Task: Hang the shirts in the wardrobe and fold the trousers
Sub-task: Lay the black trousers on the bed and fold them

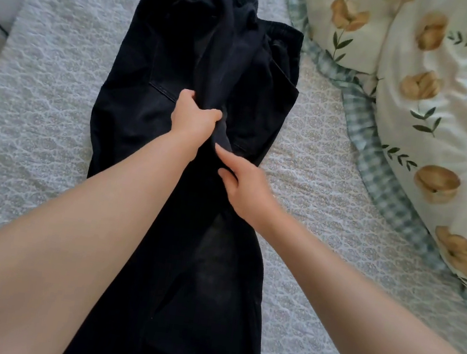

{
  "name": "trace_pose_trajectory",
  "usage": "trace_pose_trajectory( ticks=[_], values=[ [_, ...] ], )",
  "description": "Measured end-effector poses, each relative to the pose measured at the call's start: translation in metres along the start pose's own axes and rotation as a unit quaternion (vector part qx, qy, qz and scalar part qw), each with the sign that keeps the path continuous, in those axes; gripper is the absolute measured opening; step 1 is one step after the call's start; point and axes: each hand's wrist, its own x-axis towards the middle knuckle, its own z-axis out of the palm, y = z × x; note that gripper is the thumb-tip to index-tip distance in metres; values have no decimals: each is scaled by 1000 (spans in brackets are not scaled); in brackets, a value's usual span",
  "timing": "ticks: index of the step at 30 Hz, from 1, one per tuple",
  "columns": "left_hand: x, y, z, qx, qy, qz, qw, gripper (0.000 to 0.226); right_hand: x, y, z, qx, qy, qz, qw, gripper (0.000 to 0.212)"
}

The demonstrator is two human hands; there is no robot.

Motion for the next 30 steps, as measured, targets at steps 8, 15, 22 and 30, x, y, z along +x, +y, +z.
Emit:
trace_pose_trajectory(
  ticks=[8, 15, 22, 30],
  values=[
    [-32, -25, -42, -56, 91, 0, 994, 46, -15, -15, -25, 109, 14, 110, 988, 26],
    [-117, -65, -50, -11, -47, 22, 999, 58, -21, -6, -43, 176, 69, 278, 942, 42],
    [-204, -99, -46, 255, -215, 63, 941, 67, -60, 0, -38, 241, 20, 392, 888, 60],
    [-261, -94, -60, 258, -340, 53, 903, 54, -148, -11, -31, 251, 84, 352, 898, 29]
  ],
)
